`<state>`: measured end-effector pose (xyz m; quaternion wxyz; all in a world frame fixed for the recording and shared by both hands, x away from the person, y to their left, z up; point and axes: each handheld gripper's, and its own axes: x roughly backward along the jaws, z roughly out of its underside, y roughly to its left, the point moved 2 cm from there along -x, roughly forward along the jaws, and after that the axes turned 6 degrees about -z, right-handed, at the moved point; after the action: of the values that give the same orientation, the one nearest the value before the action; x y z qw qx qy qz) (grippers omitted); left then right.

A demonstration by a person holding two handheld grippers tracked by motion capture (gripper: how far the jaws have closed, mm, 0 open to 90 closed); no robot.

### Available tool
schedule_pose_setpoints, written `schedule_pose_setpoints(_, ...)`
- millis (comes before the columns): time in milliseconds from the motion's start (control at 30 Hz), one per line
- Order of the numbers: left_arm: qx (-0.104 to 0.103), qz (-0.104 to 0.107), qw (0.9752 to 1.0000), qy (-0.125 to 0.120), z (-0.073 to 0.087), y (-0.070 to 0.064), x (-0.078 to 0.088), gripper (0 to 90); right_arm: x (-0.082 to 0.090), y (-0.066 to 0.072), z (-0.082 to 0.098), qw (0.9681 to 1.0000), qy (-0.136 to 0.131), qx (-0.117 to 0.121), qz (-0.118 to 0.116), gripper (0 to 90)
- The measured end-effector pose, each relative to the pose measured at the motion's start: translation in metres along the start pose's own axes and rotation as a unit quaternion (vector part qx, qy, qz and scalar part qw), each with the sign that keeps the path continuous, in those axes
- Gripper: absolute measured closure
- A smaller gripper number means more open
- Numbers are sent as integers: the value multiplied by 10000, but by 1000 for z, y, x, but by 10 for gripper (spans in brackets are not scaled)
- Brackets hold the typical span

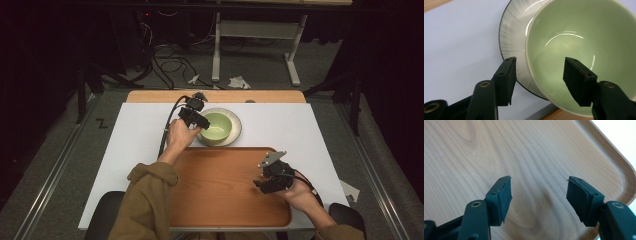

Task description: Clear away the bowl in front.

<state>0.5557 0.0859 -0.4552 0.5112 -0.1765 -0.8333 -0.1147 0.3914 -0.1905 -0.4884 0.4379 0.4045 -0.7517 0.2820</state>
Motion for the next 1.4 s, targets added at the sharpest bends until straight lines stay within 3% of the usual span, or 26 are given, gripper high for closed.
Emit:
schedule_pose_setpoints(233,142,87,9999,-12,-1,4,-7,542,3,2,-1,9998,-156,-20,76,371)
schedule_pose_setpoints(467,120,143,9997,147,-1,1,-15,618,1,2,-1,9999,-105,35,65,371)
schedule_pose_setpoints(900,368,168,9987,317,-2,4,-23,750,0,4,-1,10000,-35,69,35,370)
schedule_pose_setpoints(1033,399,198,9985,311,-2,4,-24,775,-1,5,-2,9999,-36,91,43,370)
schedule_pose_setpoints(1200,663,292,9971,210,-4,7,-25,808,-1,4,-2,9999,-22,104,42,369)
schedule_pose_setpoints(1400,741,349,9966,111,-6,6,-24,832,-1,4,-2,10000,-22,86,38,368)
